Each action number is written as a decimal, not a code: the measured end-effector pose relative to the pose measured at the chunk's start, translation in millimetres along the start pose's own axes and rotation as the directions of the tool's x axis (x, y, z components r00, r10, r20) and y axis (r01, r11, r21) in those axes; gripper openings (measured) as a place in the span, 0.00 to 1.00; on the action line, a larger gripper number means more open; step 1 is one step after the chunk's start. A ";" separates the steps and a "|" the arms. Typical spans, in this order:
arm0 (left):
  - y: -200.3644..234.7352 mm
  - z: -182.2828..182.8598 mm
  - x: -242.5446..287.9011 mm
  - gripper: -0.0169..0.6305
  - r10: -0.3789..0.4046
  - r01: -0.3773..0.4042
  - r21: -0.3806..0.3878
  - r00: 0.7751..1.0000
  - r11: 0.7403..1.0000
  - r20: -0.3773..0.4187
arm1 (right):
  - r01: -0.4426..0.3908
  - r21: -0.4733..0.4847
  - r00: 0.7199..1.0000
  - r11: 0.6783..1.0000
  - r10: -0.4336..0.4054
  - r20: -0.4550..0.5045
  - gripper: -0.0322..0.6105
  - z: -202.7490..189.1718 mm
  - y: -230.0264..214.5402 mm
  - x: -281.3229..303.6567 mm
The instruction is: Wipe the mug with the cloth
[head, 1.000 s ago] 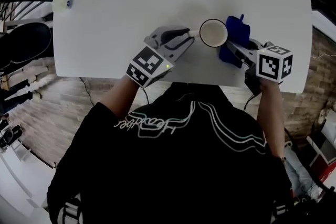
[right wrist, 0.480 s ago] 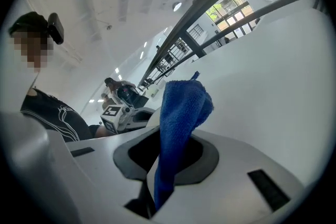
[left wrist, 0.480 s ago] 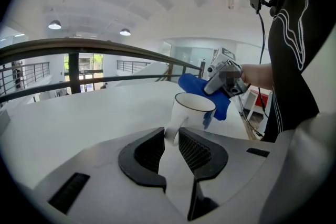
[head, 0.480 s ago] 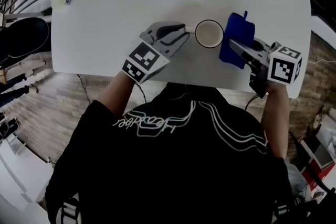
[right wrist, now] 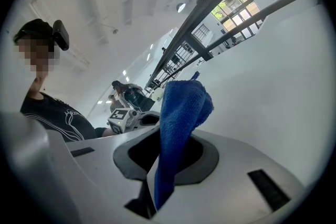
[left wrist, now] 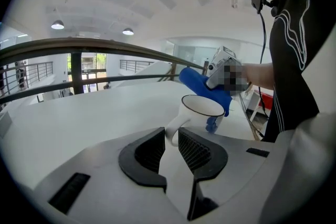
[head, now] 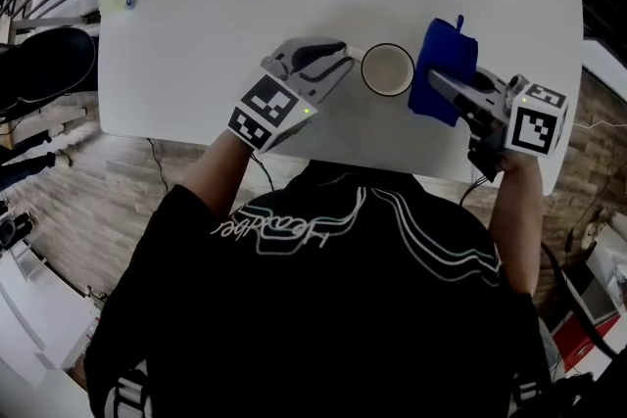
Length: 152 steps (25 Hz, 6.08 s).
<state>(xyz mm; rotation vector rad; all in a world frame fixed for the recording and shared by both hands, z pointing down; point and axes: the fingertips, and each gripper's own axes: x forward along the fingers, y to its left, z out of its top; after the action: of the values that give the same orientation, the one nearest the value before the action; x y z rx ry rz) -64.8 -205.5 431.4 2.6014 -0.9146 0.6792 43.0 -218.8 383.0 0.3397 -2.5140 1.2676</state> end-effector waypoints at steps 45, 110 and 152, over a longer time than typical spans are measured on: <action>6.9 16.1 24.8 0.14 -0.030 0.031 -0.024 0.999 0.999 0.031 | -0.015 -0.036 0.966 0.999 0.005 -0.259 0.13 -19.9 -41.8 25.2; 19.2 13.9 5.0 0.17 -0.133 0.133 -0.031 0.991 0.991 -0.006 | 0.172 -0.267 0.975 0.948 -0.203 -0.093 0.13 14.0 -34.7 25.8; -133.1 74.7 -171.1 0.04 -0.275 0.297 -0.017 0.902 0.955 0.333 | 0.315 -0.367 0.879 0.875 -0.123 0.460 0.13 -59.9 209.1 -1.3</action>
<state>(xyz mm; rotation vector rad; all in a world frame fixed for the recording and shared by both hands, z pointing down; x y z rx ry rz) -71.1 -50.5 262.7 2.7546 -0.6014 0.1359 -17.5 -48.6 261.9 0.8483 -2.9075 0.5535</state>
